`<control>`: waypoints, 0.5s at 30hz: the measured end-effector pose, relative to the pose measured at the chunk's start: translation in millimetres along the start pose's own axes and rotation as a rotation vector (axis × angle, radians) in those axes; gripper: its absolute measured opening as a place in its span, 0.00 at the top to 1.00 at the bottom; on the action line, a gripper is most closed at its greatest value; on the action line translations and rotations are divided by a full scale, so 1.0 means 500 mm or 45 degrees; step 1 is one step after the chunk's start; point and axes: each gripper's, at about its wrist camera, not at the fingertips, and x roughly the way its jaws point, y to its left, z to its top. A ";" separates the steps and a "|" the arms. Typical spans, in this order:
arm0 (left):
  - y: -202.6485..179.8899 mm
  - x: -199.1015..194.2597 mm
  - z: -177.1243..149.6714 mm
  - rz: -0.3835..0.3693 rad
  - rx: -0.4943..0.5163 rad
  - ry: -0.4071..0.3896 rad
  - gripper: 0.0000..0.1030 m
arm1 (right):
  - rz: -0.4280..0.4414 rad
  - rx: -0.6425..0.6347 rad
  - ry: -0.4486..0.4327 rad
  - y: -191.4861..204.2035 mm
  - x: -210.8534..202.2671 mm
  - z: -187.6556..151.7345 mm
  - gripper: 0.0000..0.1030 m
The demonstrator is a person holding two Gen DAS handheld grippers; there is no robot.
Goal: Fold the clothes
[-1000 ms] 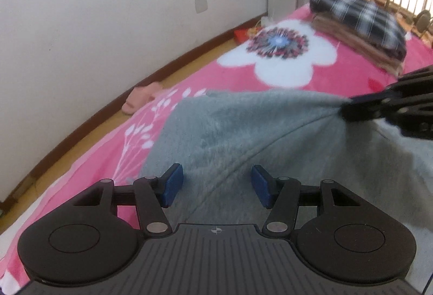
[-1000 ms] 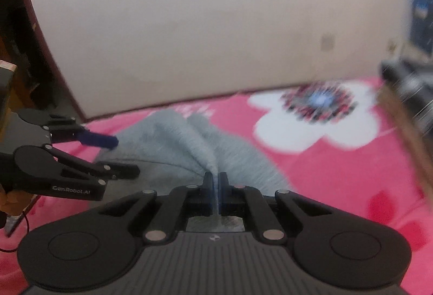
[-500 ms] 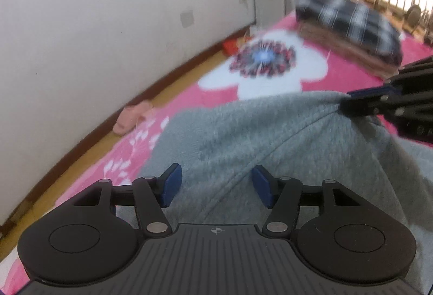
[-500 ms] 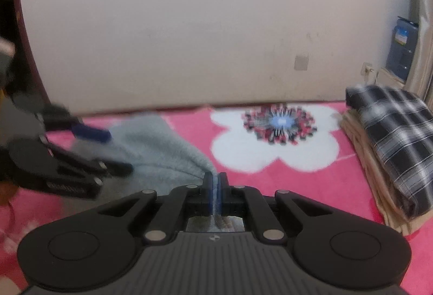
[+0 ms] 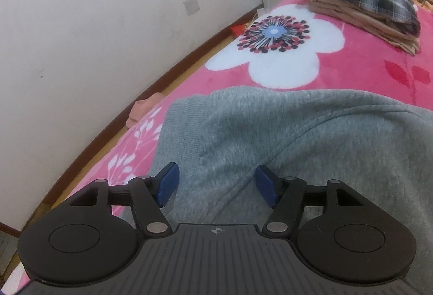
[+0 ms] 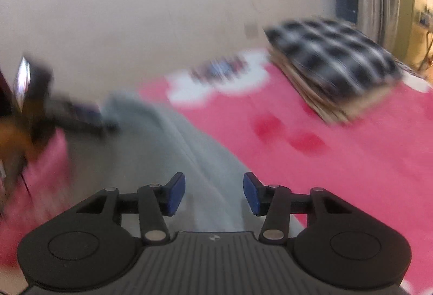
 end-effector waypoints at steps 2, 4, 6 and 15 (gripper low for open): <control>0.004 0.003 0.002 -0.008 -0.009 0.010 0.37 | 0.001 -0.042 0.060 -0.014 -0.011 -0.022 0.53; 0.008 0.005 0.004 -0.016 -0.018 0.019 0.37 | -0.018 -0.098 0.093 -0.017 -0.018 -0.035 0.53; 0.012 0.002 0.008 -0.021 -0.027 0.026 0.38 | -0.029 -0.130 0.129 -0.023 -0.018 -0.049 0.55; 0.008 -0.063 0.059 -0.163 -0.025 -0.140 0.39 | 0.002 -0.065 0.223 -0.047 0.014 -0.083 0.90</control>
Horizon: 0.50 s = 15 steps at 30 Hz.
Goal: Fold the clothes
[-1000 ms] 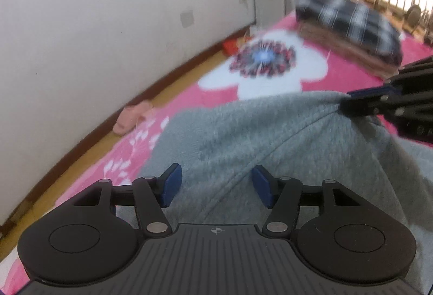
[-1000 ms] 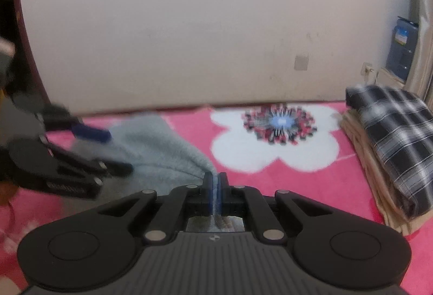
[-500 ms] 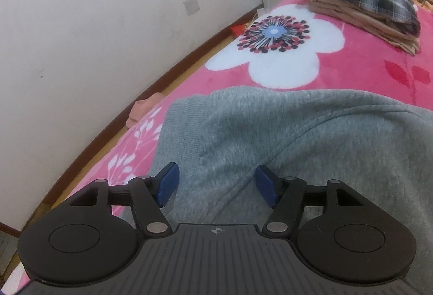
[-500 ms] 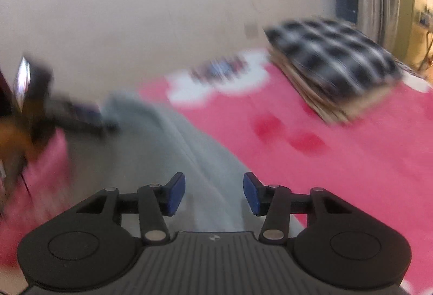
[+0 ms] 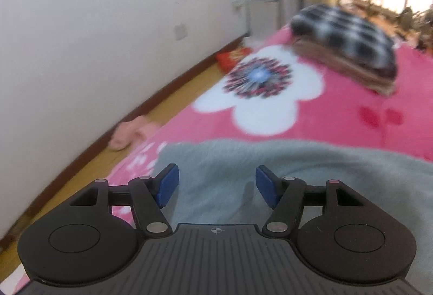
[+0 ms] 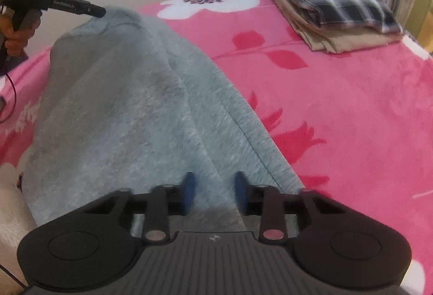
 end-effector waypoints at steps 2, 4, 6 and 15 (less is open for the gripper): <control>-0.029 0.035 0.004 0.021 0.051 0.036 0.39 | -0.009 0.006 -0.011 0.001 -0.010 0.001 0.92; -0.058 0.071 0.005 0.061 0.102 0.067 0.38 | -0.057 -0.023 -0.052 0.013 -0.033 0.003 0.93; -0.073 0.090 0.003 0.116 0.129 0.063 0.38 | -0.114 -0.029 -0.099 0.018 -0.057 0.009 0.94; -0.093 0.111 0.009 0.187 0.143 0.009 0.38 | -0.316 0.004 -0.223 0.011 -0.105 0.034 0.94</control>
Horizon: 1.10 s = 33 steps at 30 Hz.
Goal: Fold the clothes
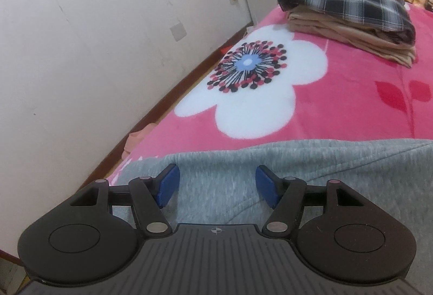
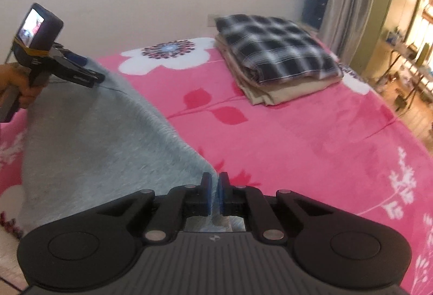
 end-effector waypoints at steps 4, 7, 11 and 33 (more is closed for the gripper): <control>-0.008 0.014 0.003 0.011 0.001 -0.016 0.38 | -0.050 0.018 0.036 -0.004 0.043 -0.015 0.95; -0.022 0.024 0.002 0.031 0.021 -0.035 0.38 | -0.038 0.067 0.113 -0.008 0.109 -0.050 0.95; -0.033 0.035 0.007 0.048 0.042 -0.056 0.39 | -0.031 0.132 0.112 -0.016 0.119 -0.058 0.93; -0.024 0.044 0.041 0.024 0.054 -0.052 0.38 | 0.155 0.828 -0.083 -0.020 0.123 0.003 0.82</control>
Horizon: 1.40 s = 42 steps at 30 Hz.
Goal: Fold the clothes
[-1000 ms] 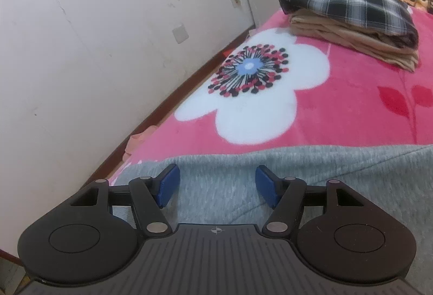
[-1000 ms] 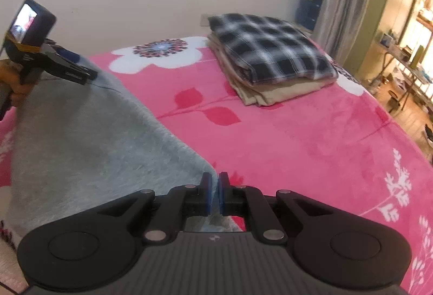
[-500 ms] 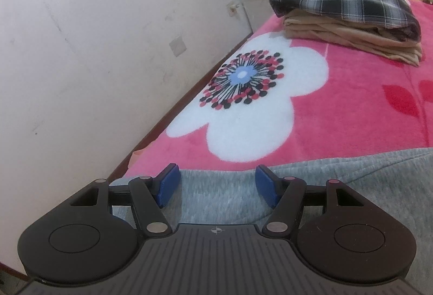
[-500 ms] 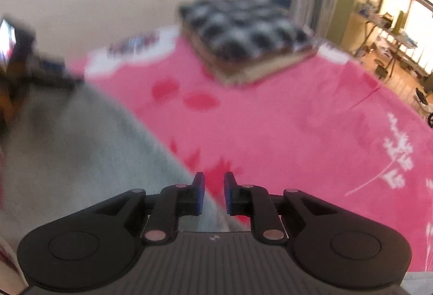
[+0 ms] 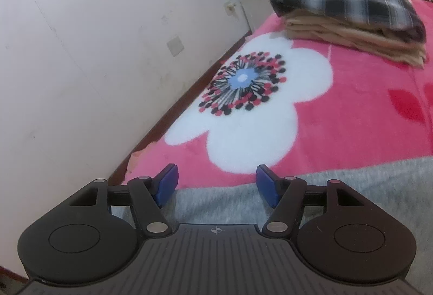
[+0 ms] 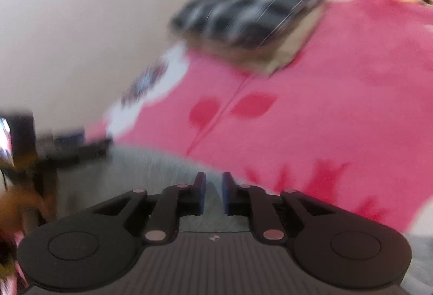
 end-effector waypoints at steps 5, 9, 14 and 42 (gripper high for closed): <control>0.010 -0.065 0.012 -0.022 -0.031 -0.023 0.37 | -0.125 0.168 -0.085 -0.103 -0.188 -0.034 0.76; -0.003 -0.134 0.003 -0.069 0.015 -0.039 0.37 | -0.342 0.309 -0.081 -0.192 -0.344 -0.119 0.74; -0.051 -0.205 -0.023 -0.220 0.091 0.006 0.37 | -0.633 0.417 -0.069 -0.270 -0.494 -0.215 0.73; -0.194 -0.164 -0.086 -0.243 0.176 0.149 0.17 | -0.638 0.589 -0.117 -0.868 -0.491 -0.033 0.41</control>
